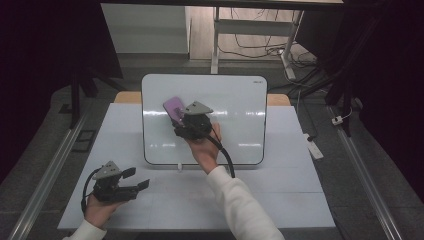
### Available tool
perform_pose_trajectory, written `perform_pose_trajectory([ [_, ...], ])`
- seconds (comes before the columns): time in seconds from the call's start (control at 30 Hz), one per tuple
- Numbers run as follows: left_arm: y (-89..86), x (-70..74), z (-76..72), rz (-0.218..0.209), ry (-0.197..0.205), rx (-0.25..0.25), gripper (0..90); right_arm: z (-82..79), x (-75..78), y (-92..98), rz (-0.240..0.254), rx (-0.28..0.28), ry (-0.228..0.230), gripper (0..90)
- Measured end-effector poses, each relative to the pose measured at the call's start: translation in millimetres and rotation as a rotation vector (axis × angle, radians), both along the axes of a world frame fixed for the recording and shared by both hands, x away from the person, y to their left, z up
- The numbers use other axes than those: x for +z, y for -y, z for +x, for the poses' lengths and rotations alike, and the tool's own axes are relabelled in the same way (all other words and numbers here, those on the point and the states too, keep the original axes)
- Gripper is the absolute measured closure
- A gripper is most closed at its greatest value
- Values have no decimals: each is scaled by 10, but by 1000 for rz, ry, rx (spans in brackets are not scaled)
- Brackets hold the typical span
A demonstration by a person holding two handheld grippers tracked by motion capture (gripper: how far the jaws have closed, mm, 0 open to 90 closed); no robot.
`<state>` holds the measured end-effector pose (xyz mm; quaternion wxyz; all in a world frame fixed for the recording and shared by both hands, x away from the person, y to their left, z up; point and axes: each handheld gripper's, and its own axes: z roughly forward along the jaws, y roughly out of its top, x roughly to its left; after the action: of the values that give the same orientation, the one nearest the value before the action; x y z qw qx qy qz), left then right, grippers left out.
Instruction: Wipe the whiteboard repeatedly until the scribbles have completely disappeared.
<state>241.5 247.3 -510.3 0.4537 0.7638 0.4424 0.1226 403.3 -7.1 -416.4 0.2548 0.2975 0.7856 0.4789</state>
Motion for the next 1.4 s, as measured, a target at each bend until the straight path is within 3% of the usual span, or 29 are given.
perform_pose_trajectory([
  [0.13,-4,1,-1,-1,0,0,255,56,81,213,38,-68,3,409],
  [0.37,3,0,2,3,-2,0,255,109,159,686,59,-177,28,409],
  [0.57,7,-2,3,7,-2,2,255,94,143,1034,65,-243,42,409],
  [0.67,12,-3,6,7,-3,3,255,83,130,1110,82,-252,36,409],
  [0.8,16,-1,5,8,-3,1,255,66,101,922,72,-233,37,409],
  [1.03,-6,0,-7,4,-1,5,255,-77,-57,138,-20,-98,49,409],
  [1.13,-9,-7,-6,7,-3,3,255,-154,-145,-67,-38,-52,35,410],
  [1.23,-12,-4,-8,4,-1,3,255,-197,-191,-134,-52,-41,43,409],
  [1.33,-17,-2,-11,2,0,7,255,-181,-177,-58,-38,-43,28,409],
  [1.4,-22,0,-12,1,2,8,255,-176,-164,38,-50,-65,50,409],
])
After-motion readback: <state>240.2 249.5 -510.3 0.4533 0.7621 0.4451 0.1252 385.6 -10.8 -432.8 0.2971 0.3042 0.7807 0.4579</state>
